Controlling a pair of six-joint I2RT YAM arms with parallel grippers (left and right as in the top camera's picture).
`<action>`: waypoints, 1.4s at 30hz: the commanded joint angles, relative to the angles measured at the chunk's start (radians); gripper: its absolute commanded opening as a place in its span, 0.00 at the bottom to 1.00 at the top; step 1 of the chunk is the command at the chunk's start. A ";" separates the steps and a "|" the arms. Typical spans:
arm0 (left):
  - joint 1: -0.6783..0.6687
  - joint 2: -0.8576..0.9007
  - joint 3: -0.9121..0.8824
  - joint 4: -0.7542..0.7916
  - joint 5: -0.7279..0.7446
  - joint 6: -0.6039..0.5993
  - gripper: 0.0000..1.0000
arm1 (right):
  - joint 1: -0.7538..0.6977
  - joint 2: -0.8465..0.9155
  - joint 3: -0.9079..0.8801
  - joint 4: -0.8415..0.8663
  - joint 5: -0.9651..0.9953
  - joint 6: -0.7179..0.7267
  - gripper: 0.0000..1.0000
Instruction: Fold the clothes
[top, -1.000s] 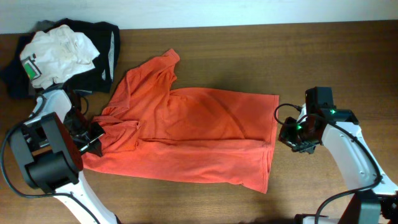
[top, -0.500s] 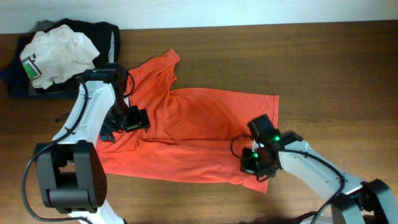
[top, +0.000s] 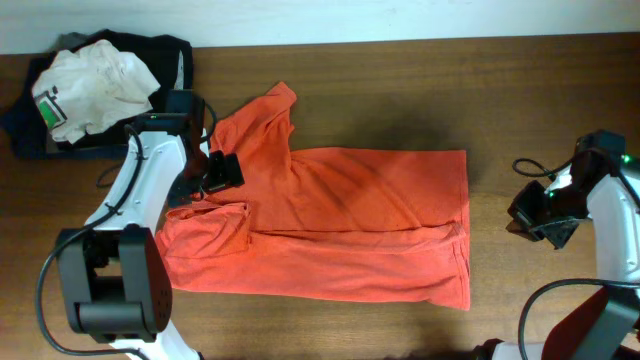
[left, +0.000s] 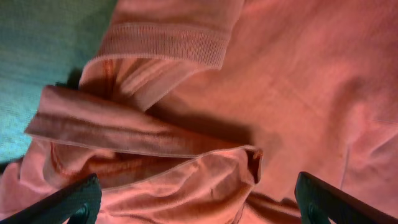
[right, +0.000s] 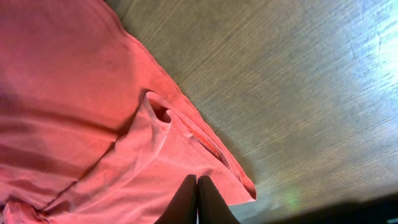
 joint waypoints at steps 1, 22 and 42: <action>-0.014 0.007 0.007 0.353 0.015 0.108 0.91 | 0.132 -0.004 0.018 -0.037 -0.014 -0.124 0.60; -0.060 0.400 0.007 1.011 -0.030 0.395 0.72 | 0.408 -0.004 0.016 0.031 -0.006 -0.085 0.99; -0.041 0.303 0.007 0.706 -0.038 0.409 0.01 | 0.381 0.456 0.097 0.711 0.291 -0.067 0.72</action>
